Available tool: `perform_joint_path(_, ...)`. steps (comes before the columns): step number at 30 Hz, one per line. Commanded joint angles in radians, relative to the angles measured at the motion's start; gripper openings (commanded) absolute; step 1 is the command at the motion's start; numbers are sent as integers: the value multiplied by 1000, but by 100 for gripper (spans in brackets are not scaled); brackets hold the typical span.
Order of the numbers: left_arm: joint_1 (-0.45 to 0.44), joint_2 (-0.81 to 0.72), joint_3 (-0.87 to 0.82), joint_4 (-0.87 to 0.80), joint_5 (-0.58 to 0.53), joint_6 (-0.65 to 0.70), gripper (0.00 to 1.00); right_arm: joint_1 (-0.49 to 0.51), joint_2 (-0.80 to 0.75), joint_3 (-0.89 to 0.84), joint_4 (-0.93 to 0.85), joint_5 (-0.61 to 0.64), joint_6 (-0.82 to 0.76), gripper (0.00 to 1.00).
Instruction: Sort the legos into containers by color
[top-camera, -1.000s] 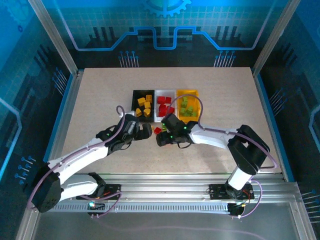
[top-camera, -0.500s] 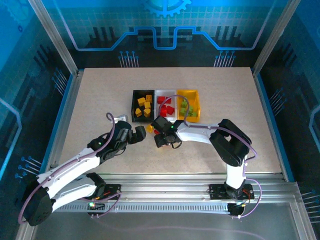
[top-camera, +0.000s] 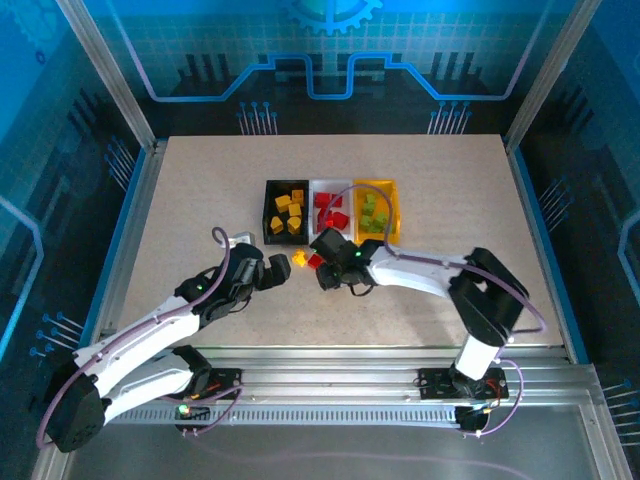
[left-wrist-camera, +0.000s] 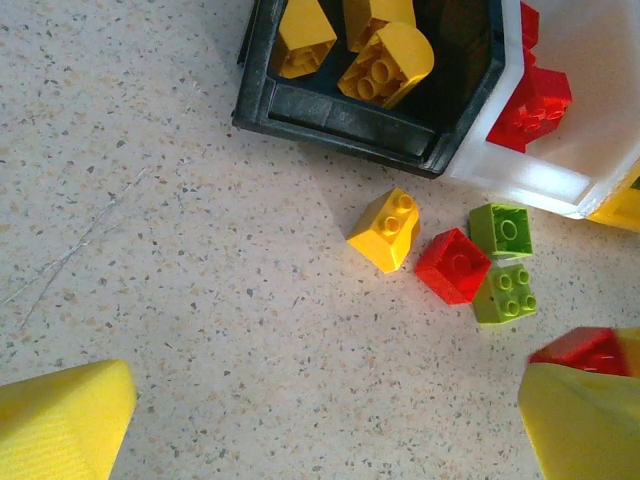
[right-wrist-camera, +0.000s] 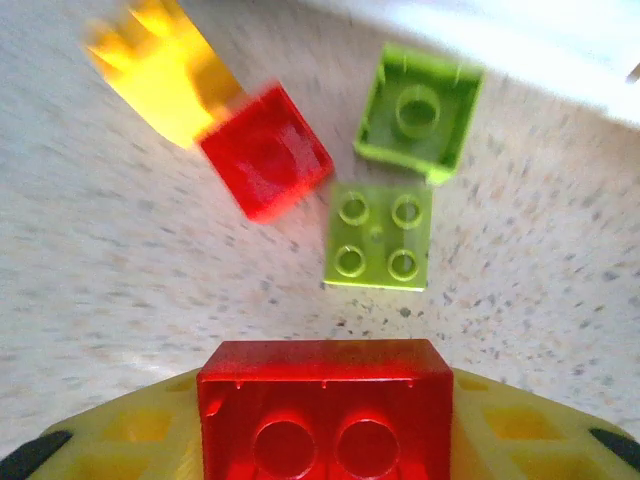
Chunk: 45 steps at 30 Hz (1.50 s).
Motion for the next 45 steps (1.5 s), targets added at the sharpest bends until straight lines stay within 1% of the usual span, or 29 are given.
perform_joint_path(1, 3, -23, -27, -13, -10, -21, 99, -36, -73, 70, 3, 6, -55, 45)
perform_joint_path(4, 3, -21, -34, -13, -4, -23, 99, -117, -20, 169, -7, -23, -65, 48)
perform_joint_path(9, 3, -23, -51, -14, 4, -32, 99, -226, 172, 380, -42, -60, -54, 50)
perform_joint_path(11, 4, -22, -62, -3, 13, -33, 99, -248, 245, 463, -63, -49, -52, 50)
perform_joint_path(16, 8, -19, -72, 11, 33, -27, 99, -286, 408, 675, -178, -26, -35, 52)
perform_joint_path(19, 12, -18, -72, 12, 37, -20, 99, -296, 451, 742, -217, -19, -22, 58)
perform_joint_path(22, 16, -13, -72, 16, 45, -15, 99, -300, 454, 772, -226, -27, -17, 65)
perform_joint_path(25, 20, -6, -69, 20, 48, -12, 99, -299, 417, 758, -208, -42, -19, 69)
perform_joint_path(27, 24, 2, -66, 27, 51, -3, 99, -297, 381, 738, -201, -48, -18, 71)
perform_joint_path(29, 29, 15, -61, 42, 62, 12, 99, -294, 324, 685, -173, -63, -13, 71)
perform_joint_path(31, 43, 43, -51, 71, 98, 46, 98, -285, 260, 607, -127, -88, -6, 71)
perform_joint_path(32, 52, 65, -40, 86, 115, 66, 96, -279, 227, 563, -104, -102, -5, 71)
perform_joint_path(35, 63, 176, 15, 126, 155, 143, 89, -259, 146, 452, -64, -112, 0, 71)
perform_joint_path(38, 61, 320, 92, 134, 132, 210, 83, -253, 81, 352, -35, -125, 14, 71)
perform_joint_path(40, 62, 386, 114, 176, 112, 238, 82, -253, 39, 290, -18, -126, 27, 71)
perform_joint_path(45, 61, 521, 157, 291, 127, 293, 81, -255, -50, 176, 7, -124, 44, 71)
